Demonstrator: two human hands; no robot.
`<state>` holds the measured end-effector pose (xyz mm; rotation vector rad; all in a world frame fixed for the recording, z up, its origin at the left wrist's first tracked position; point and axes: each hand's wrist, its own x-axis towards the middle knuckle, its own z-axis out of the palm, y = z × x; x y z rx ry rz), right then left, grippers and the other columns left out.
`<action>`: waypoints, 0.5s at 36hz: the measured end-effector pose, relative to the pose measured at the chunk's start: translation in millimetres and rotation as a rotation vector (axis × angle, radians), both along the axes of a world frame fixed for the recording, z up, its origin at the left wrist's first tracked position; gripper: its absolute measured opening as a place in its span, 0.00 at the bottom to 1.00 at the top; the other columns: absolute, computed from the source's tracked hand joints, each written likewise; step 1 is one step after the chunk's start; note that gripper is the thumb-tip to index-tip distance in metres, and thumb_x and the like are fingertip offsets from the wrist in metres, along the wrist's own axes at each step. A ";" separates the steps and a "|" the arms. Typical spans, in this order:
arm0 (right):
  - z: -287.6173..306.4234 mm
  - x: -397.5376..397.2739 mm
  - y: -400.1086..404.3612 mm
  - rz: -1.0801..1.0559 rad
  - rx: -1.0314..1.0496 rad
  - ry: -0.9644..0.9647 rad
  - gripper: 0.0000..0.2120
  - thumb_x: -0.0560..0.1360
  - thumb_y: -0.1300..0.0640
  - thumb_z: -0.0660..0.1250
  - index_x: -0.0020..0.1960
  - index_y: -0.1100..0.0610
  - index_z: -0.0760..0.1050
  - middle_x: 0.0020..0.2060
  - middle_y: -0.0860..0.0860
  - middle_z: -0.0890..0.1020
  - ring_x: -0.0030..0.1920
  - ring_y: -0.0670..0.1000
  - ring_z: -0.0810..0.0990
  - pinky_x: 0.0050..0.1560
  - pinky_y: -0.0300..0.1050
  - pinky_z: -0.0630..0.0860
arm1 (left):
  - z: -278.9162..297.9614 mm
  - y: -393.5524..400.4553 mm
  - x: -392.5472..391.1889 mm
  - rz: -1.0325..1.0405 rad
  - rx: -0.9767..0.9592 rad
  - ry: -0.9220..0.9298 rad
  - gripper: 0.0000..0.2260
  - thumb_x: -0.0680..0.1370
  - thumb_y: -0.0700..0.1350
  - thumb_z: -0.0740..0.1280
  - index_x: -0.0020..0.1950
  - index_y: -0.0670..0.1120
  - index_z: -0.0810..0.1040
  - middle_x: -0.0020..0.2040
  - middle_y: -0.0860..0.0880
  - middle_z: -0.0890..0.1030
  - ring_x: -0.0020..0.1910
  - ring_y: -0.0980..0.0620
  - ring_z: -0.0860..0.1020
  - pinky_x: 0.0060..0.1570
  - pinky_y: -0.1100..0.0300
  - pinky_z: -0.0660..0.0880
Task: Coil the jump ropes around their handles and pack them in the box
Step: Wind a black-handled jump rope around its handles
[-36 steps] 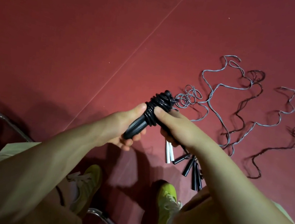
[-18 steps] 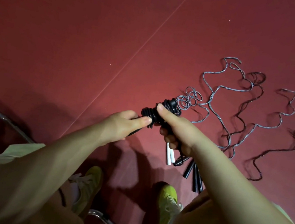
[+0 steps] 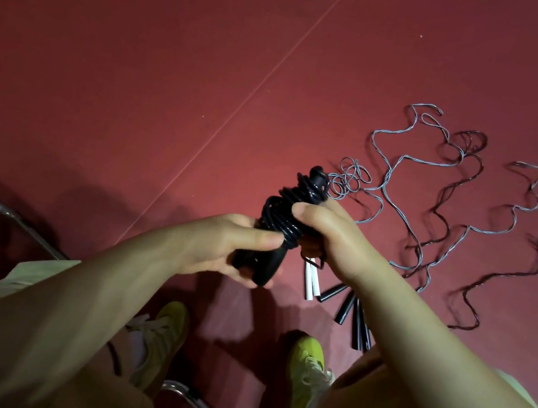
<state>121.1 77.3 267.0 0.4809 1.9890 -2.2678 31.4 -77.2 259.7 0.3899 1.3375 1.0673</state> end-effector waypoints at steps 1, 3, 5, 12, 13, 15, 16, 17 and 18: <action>-0.6 1.0 0.7 0.015 -0.023 0.007 0.11 0.61 0.45 0.66 0.35 0.53 0.74 0.29 0.54 0.66 0.28 0.51 0.62 0.31 0.45 0.53 | -0.5 -1.7 -0.9 -0.015 0.011 -0.090 0.21 0.69 0.59 0.65 0.50 0.43 0.79 0.43 0.45 0.84 0.44 0.45 0.83 0.51 0.50 0.78; -3.5 2.5 3.8 0.057 -0.075 0.017 0.18 0.61 0.45 0.65 0.37 0.61 0.74 0.27 0.51 0.65 0.24 0.46 0.61 0.26 0.38 0.54 | -3.2 -3.2 -3.3 -0.086 0.032 -0.308 0.30 0.68 0.67 0.65 0.52 0.42 0.82 0.48 0.42 0.84 0.48 0.44 0.83 0.51 0.51 0.79; -4.3 3.7 3.3 0.111 -0.143 0.028 0.12 0.61 0.46 0.65 0.33 0.55 0.72 0.25 0.48 0.65 0.23 0.44 0.61 0.25 0.38 0.55 | -9.3 -4.1 -3.0 -0.201 0.124 -0.510 0.37 0.69 0.72 0.63 0.59 0.40 0.80 0.53 0.39 0.82 0.54 0.42 0.81 0.57 0.48 0.76; -2.9 5.2 1.2 0.186 -0.217 0.008 0.10 0.61 0.45 0.64 0.32 0.50 0.68 0.23 0.44 0.65 0.24 0.44 0.60 0.28 0.45 0.51 | -12.5 -4.8 3.5 -0.258 0.234 -0.740 0.40 0.65 0.73 0.66 0.57 0.37 0.79 0.41 0.43 0.81 0.40 0.46 0.81 0.53 0.48 0.76; -1.7 4.9 1.6 0.182 -0.215 -0.001 0.13 0.61 0.45 0.65 0.34 0.53 0.66 0.23 0.44 0.66 0.23 0.44 0.61 0.28 0.44 0.51 | -11.8 -4.3 3.1 -0.247 0.230 -0.747 0.40 0.65 0.73 0.66 0.56 0.38 0.80 0.39 0.45 0.80 0.38 0.48 0.80 0.50 0.50 0.76; -0.2 4.8 2.9 0.200 -0.215 -0.028 0.17 0.62 0.44 0.65 0.36 0.56 0.63 0.23 0.44 0.67 0.23 0.43 0.61 0.26 0.40 0.54 | -9.9 -4.1 2.5 -0.251 0.236 -0.721 0.39 0.66 0.75 0.62 0.55 0.41 0.81 0.38 0.48 0.80 0.36 0.51 0.78 0.46 0.53 0.75; 0.5 4.1 3.3 0.216 -0.193 -0.047 0.18 0.62 0.43 0.64 0.37 0.56 0.64 0.23 0.45 0.68 0.22 0.44 0.62 0.25 0.38 0.55 | -9.3 -4.2 2.1 -0.250 0.231 -0.691 0.38 0.66 0.75 0.62 0.54 0.43 0.82 0.38 0.49 0.80 0.36 0.52 0.78 0.44 0.55 0.75; 0.7 3.3 3.3 0.220 -0.150 -0.075 0.20 0.62 0.41 0.64 0.37 0.57 0.66 0.24 0.46 0.69 0.22 0.45 0.62 0.24 0.39 0.56 | -10.3 -4.5 1.6 -0.231 0.200 -0.653 0.38 0.64 0.76 0.63 0.51 0.43 0.83 0.37 0.49 0.80 0.34 0.52 0.78 0.42 0.55 0.74; 0.3 2.6 3.4 0.209 -0.095 -0.108 0.21 0.63 0.38 0.64 0.37 0.57 0.67 0.24 0.48 0.69 0.22 0.46 0.62 0.25 0.41 0.56 | -11.9 -4.0 1.5 -0.196 0.146 -0.617 0.38 0.61 0.76 0.65 0.48 0.42 0.83 0.35 0.47 0.79 0.32 0.50 0.77 0.39 0.55 0.74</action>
